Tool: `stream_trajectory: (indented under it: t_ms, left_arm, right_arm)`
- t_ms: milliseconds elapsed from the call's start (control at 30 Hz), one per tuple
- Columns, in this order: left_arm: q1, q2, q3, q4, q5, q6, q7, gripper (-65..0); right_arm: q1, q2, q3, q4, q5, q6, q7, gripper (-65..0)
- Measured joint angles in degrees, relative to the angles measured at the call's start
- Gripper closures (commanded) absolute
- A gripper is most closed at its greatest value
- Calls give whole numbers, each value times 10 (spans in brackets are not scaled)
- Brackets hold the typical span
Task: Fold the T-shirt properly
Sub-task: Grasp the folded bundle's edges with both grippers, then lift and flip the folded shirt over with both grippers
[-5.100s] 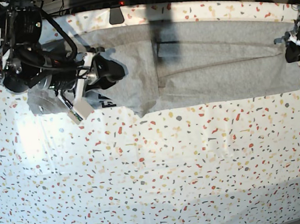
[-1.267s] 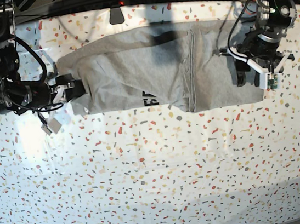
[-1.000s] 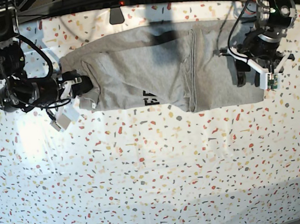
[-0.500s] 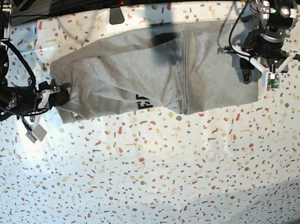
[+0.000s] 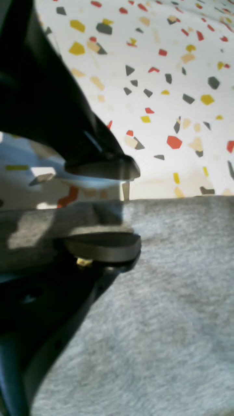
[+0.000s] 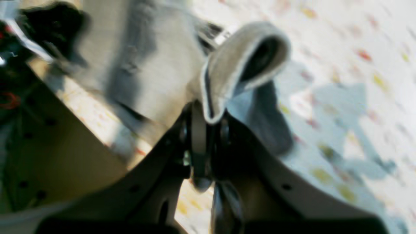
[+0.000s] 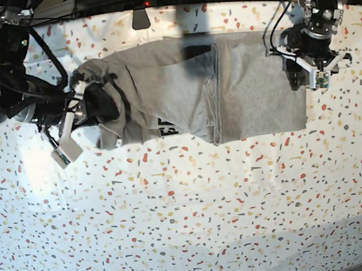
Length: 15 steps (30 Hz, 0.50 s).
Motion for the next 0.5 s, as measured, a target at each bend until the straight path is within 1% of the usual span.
stream_trajectory:
  t_ms: [67, 133, 233, 300, 367, 500]
  left_arm:
    - [-1, -2, -1, -9, -2, -23, -8, -266]
    - [-2, -3, -2, -11, -4, -32, -8, -266]
    - [-2, -3, -3, -11, -4, -38, -8, -266]
    - [-3, -3, -4, -11, -4, -52, -9, -266]
    - [-3, -1, -5, -11, -4, -68, -8, -264]
    - [-4, 4, -6, -11, -5, -71, -6, -264]
  right_arm:
    - [2, -39, -4, 13, 0, 0, 19, 0]
    - [3, -72, -21, 15, -4, 0, 26, 0]
    - [2, -124, -70, 14, -64, 0, 46, 0]
    - [3, -153, -113, 14, -93, 0, 61, 0]
    - [12, -180, -156, 14, -139, 0, 78, 0]
    - [34, -232, -227, 10, -213, 0, 107, 0]
